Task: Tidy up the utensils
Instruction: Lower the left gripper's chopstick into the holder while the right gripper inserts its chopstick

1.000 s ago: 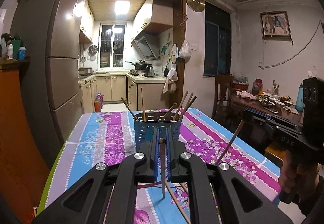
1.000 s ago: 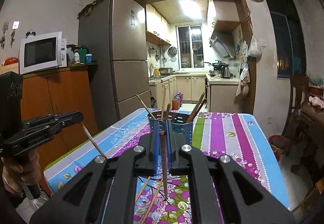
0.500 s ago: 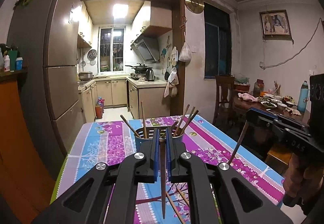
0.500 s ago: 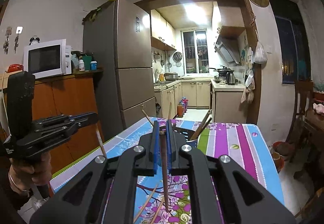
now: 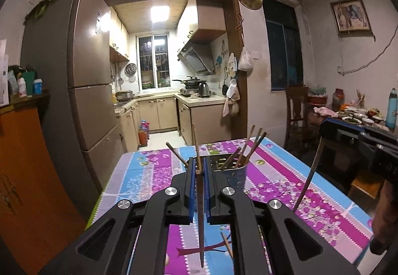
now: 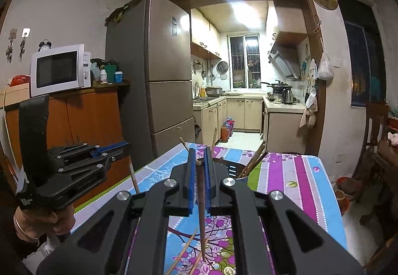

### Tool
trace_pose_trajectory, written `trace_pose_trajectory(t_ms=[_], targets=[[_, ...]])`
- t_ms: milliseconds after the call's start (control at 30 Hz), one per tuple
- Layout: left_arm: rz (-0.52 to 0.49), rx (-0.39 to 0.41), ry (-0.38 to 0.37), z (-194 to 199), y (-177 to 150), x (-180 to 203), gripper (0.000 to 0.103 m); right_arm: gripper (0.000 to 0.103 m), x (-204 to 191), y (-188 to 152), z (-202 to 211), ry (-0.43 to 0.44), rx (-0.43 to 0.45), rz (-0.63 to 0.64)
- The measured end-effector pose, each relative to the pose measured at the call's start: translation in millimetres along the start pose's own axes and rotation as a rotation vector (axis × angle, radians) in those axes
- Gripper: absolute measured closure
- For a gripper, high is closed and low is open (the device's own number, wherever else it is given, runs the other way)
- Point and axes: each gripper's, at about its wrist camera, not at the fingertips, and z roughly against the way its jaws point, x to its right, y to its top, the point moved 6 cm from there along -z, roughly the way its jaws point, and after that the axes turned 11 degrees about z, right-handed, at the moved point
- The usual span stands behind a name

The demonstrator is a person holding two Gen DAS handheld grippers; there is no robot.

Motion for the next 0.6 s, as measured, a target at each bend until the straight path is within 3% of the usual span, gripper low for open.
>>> trace_pose_trajectory(t_ms=[300, 600], targets=[[-0.051, 0.043, 0.068, 0, 5, 8, 0.095, 0.098, 4, 12, -16, 0.008, -0.01, -0.002], [-0.06, 0.05, 0.08, -4, 5, 7, 0.095, 0.098, 8, 18, -21, -0.003, -0.006, 0.01]])
